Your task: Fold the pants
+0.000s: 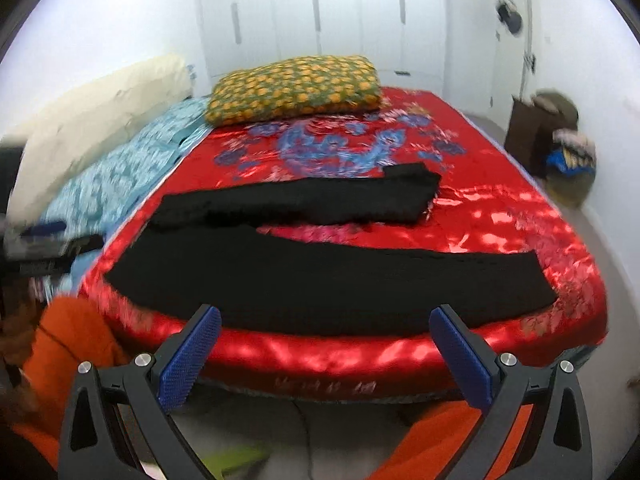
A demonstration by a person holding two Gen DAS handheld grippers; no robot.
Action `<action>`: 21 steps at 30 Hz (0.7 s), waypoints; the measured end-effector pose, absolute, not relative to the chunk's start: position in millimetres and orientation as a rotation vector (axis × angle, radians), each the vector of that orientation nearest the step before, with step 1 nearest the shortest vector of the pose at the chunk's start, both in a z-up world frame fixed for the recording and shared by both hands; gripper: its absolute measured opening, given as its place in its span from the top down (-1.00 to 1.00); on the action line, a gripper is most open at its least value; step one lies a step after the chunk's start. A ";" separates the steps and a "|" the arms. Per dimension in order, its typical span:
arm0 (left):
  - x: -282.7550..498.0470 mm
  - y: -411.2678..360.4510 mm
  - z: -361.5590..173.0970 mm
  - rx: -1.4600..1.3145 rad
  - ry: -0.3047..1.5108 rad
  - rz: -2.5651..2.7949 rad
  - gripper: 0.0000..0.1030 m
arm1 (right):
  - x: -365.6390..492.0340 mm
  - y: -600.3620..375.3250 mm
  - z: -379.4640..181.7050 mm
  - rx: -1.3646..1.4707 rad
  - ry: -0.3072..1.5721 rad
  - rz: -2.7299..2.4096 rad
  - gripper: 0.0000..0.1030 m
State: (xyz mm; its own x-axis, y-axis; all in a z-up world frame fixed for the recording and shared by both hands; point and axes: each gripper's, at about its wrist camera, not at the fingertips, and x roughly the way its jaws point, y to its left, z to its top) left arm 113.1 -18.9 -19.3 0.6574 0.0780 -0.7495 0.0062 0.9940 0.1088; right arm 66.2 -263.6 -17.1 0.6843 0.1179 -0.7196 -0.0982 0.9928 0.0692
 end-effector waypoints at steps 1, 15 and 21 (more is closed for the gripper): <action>120.1 -20.9 -18.7 0.105 0.845 0.039 -0.99 | 83.3 -280.5 -18.1 0.072 0.811 0.115 -1.00; 182.2 -53.5 -84.9 0.096 1.038 0.023 -0.99 | 413.6 -458.7 -159.5 0.394 0.974 0.093 -0.52; 186.6 -43.6 -101.5 0.096 1.089 0.062 -0.99 | 487.7 -457.7 -235.2 0.424 1.083 -0.014 -0.25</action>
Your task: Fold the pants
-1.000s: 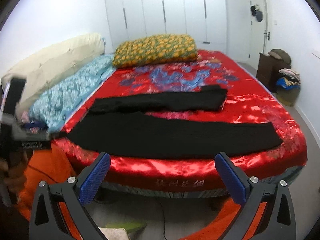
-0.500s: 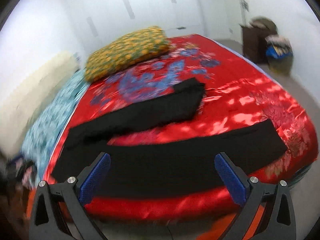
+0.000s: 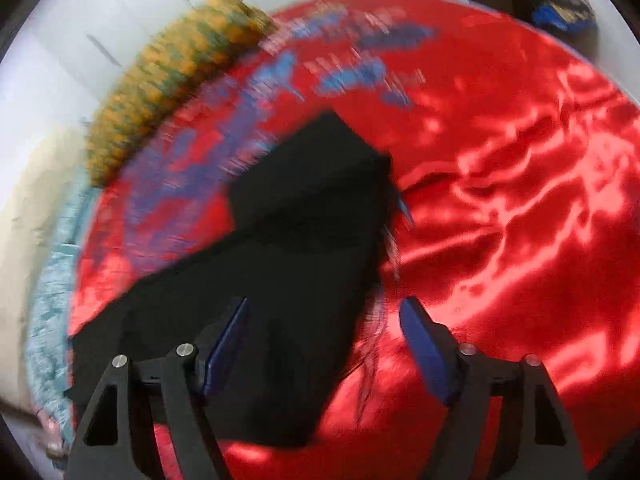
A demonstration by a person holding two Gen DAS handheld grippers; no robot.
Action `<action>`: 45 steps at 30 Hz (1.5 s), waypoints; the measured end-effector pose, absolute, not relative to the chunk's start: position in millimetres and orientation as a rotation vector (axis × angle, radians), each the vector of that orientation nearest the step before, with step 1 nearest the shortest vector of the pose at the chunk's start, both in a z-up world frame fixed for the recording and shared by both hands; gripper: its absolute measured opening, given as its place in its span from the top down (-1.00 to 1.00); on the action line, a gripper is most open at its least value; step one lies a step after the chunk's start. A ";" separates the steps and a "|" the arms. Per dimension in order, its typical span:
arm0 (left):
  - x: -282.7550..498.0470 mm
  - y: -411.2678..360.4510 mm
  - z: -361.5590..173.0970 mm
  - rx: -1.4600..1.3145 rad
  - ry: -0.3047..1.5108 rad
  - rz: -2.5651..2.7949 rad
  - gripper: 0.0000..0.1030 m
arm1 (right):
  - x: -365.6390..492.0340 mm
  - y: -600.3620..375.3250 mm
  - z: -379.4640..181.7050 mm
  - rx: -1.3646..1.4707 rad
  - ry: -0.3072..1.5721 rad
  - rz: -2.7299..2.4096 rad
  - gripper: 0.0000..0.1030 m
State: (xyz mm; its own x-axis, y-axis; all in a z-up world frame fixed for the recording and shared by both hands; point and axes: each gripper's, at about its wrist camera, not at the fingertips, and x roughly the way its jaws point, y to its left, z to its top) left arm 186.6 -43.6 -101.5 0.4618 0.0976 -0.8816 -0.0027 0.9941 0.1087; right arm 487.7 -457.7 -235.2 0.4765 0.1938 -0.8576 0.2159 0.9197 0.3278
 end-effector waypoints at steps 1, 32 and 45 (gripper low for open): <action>187.3 -40.6 -103.9 0.090 1.097 0.067 -0.99 | 488.7 -456.5 -239.7 0.430 1.082 -0.026 -0.10; 170.2 -3.0 -139.6 -0.035 1.178 0.068 -0.99 | 510.3 -176.2 -151.6 0.032 1.171 0.690 -0.62; 174.7 5.6 -145.4 -0.032 1.204 0.100 -0.99 | 563.0 -102.9 -207.4 -0.030 1.221 0.659 0.82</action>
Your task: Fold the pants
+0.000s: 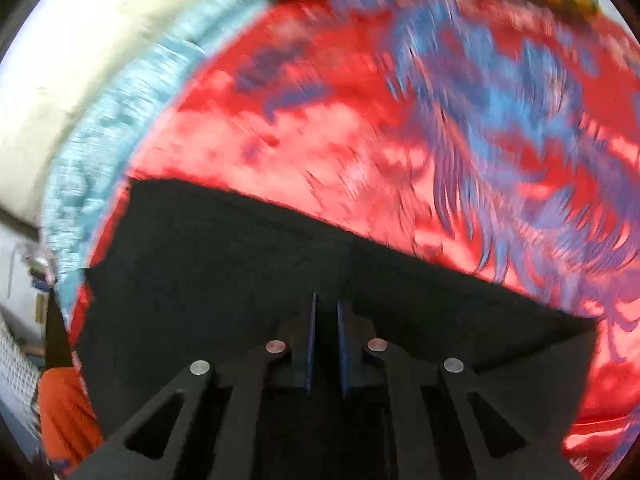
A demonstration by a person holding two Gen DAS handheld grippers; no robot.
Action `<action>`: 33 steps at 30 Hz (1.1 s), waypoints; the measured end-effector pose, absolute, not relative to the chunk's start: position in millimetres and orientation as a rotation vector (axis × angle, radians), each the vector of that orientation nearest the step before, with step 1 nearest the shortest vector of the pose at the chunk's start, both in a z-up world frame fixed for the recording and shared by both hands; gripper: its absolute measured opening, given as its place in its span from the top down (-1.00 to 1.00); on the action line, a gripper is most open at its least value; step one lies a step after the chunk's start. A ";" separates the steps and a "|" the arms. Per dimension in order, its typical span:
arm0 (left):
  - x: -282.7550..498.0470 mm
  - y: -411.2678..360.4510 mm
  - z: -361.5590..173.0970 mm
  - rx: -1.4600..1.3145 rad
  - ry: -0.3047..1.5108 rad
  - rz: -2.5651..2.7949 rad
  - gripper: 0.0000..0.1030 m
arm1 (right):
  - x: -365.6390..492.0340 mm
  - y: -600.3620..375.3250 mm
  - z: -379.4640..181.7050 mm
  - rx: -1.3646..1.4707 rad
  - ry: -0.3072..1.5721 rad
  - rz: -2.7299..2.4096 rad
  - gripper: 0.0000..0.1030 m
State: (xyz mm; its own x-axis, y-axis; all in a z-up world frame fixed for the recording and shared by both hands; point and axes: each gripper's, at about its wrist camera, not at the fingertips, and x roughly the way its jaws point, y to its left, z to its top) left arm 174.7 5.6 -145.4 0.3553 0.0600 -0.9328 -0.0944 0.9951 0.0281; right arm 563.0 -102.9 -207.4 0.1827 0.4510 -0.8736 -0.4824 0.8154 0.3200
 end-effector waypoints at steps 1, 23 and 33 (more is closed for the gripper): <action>175.8 5.6 -145.2 -0.033 1.201 0.099 -0.99 | 559.1 -111.6 -192.9 -0.012 1.182 0.667 0.83; 176.4 -71.6 -140.8 0.121 1.200 -0.027 -0.99 | 338.6 -603.6 -171.3 0.444 1.035 -0.276 -0.14; 219.8 -60.4 -141.1 0.139 1.176 0.095 -0.99 | 484.7 -583.3 -184.1 0.154 1.141 -0.096 -0.30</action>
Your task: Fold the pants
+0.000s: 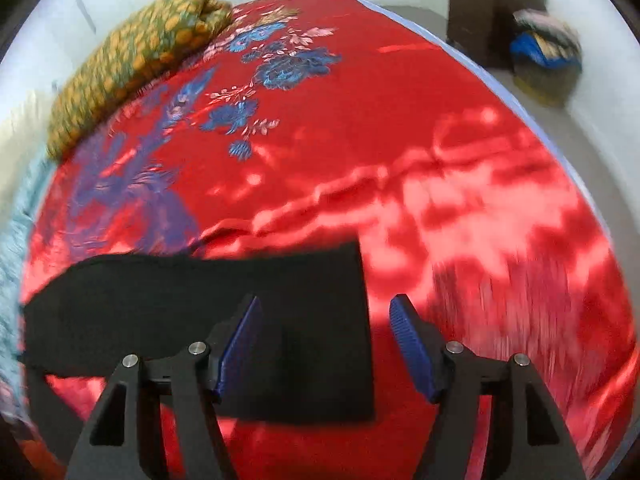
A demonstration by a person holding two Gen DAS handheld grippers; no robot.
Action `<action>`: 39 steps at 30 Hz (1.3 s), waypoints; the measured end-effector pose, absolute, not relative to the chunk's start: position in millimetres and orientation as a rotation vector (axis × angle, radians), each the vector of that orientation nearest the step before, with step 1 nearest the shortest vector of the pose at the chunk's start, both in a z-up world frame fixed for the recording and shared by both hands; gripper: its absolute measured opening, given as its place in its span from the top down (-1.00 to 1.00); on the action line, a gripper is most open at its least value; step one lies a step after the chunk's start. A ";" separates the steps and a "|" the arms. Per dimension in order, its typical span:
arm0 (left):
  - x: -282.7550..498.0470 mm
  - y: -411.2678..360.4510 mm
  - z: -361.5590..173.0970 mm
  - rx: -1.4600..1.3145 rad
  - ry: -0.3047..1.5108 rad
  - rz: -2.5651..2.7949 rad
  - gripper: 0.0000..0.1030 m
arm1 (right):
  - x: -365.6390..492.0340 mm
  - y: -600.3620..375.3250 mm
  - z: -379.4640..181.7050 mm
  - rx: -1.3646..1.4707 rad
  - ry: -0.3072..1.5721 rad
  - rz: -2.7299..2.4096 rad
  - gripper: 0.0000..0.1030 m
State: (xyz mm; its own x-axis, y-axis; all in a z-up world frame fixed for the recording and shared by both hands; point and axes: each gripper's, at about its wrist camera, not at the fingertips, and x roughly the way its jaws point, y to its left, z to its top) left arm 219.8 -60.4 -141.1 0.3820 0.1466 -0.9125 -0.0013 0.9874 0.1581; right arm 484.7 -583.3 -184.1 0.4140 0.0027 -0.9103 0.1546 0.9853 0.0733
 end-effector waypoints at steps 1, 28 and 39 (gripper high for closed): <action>223.1 -56.3 -141.8 0.131 1.179 0.110 -0.99 | 498.2 -584.6 -190.0 0.129 1.152 -0.104 -0.30; 444.6 66.6 -263.0 0.114 1.039 0.502 -0.98 | 643.1 -517.4 -190.6 -0.097 0.990 -0.291 -0.04; 298.2 27.4 -215.3 0.135 1.057 0.238 -0.99 | 441.4 -439.2 -117.3 -0.050 0.788 -0.130 -0.95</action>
